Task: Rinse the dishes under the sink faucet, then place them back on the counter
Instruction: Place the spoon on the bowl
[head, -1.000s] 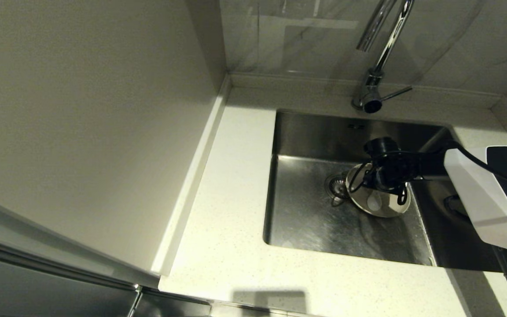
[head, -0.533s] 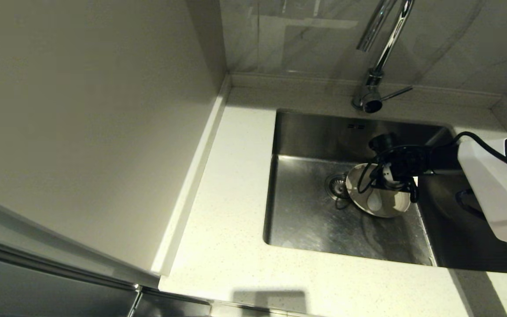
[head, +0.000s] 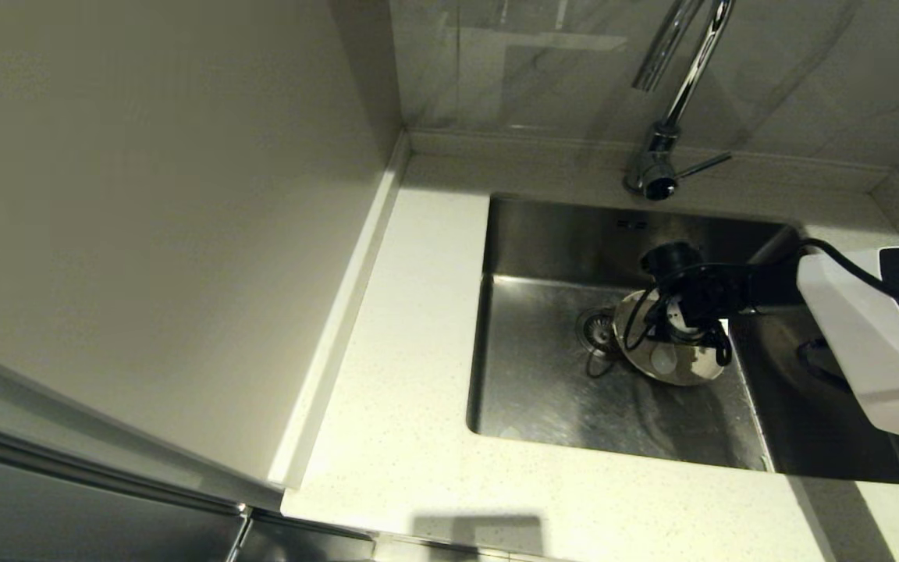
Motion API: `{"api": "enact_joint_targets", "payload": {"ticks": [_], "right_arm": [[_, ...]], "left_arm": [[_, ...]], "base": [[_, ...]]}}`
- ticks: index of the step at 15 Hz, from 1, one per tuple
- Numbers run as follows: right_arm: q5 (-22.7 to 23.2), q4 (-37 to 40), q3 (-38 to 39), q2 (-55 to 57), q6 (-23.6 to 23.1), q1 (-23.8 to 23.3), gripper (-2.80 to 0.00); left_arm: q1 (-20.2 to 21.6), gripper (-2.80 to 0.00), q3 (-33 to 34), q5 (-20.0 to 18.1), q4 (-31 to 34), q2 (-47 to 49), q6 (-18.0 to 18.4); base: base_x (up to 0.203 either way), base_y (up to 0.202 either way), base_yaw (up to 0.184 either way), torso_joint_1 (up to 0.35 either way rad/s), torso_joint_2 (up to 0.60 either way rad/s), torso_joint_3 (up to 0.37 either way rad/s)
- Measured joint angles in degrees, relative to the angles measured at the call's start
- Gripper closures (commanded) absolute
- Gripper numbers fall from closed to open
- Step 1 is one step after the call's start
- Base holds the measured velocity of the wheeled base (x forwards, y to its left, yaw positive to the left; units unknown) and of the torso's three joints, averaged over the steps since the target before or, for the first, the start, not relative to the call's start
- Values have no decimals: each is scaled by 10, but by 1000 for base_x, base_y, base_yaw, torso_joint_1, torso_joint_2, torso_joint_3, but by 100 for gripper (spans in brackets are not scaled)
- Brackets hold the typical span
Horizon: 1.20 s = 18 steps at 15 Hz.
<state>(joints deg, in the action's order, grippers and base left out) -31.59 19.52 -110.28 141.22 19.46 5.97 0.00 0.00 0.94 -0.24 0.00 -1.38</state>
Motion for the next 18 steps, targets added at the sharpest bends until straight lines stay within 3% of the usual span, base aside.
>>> {"api": "enact_joint_targets", "payload": {"ticks": [4,18], "right_arm": [[-1,-1,21,13,0,10,-280],[-1,-7,-31,41,-6,7,-280]], "left_arm": [[0,0,0,0,0,0,0],[0,0,0,0,0,0,0]], "base": [[0,0,0,0,0,0],[0,0,0,0,0,0]]}}
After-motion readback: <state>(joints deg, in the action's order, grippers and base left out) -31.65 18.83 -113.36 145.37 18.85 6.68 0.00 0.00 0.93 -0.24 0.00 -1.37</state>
